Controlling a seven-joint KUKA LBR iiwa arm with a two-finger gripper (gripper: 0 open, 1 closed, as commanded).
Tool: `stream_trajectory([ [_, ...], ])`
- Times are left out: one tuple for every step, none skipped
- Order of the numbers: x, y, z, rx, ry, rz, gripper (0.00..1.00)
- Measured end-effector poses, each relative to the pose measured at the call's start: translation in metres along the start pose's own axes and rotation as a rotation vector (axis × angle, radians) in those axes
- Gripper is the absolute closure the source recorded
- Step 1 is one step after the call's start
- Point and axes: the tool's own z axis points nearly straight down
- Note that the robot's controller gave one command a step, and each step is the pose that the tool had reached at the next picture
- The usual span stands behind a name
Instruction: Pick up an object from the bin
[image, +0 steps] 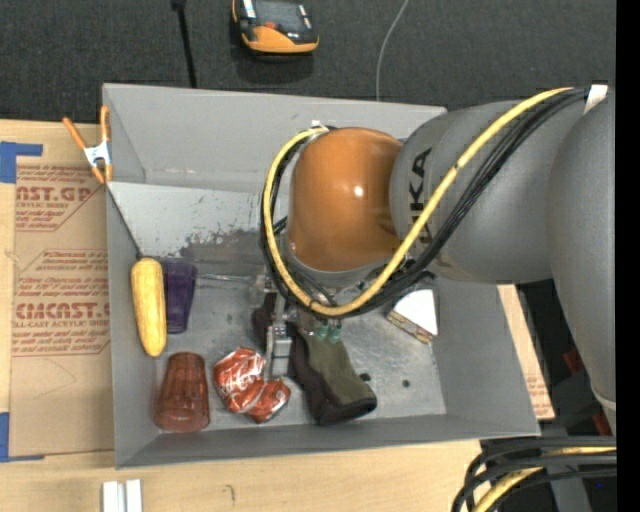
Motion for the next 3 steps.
stream_trajectory([
  [-0.002, -0.001, -0.004, -0.001, -0.008, 0.002, 0.0],
  [0.016, -0.014, 0.064, -0.003, -0.012, -0.006, 0.0],
  [0.026, -0.034, 0.121, -0.003, -0.002, 0.12, 0.0],
])
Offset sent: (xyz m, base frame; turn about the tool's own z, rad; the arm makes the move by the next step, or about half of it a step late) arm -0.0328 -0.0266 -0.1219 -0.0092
